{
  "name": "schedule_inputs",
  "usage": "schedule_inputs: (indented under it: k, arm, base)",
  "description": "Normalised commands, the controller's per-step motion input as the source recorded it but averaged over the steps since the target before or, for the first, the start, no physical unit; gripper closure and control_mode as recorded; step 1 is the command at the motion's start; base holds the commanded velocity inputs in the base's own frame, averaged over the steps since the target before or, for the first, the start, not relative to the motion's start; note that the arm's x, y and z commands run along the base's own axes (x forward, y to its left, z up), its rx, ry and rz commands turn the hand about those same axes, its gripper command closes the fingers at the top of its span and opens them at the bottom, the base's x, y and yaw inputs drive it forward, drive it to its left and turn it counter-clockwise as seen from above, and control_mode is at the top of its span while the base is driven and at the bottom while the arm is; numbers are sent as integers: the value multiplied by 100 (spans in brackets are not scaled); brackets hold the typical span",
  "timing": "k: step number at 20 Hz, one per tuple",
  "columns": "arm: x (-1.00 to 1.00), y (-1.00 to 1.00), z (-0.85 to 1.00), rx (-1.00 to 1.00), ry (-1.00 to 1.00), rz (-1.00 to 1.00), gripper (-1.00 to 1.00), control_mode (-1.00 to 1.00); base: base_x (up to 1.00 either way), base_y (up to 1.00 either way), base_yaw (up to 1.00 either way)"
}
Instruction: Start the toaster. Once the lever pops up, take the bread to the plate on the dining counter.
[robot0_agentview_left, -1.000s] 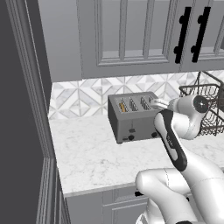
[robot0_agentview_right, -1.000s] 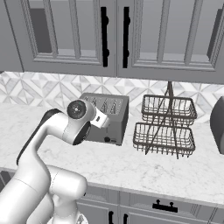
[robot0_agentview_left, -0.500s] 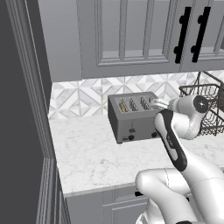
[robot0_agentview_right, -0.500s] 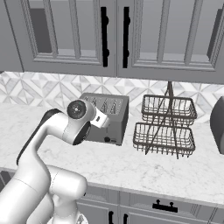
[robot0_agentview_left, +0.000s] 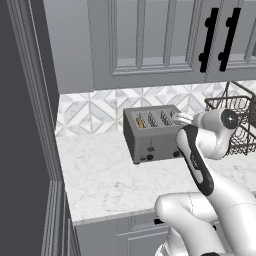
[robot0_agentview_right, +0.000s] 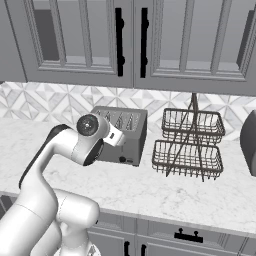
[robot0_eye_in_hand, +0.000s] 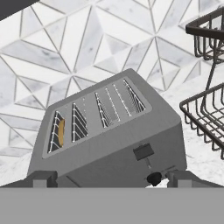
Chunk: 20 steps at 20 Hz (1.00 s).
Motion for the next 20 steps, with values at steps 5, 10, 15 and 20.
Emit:
schedule_inputs:
  k: [5, 10, 15, 20]
  arm:
    - [0, 0, 0, 0, 0, 0, -100, -100]
    - [0, 0, 0, 0, 0, 0, -100, -100]
    - [0, 0, 0, 0, 0, 0, -100, -100]
    - [0, 0, 0, 0, 0, 0, -100, -100]
  base:
    - [0, 0, 0]
    - [0, 0, 0]
    - [0, 0, 0]
    - [0, 0, 0]
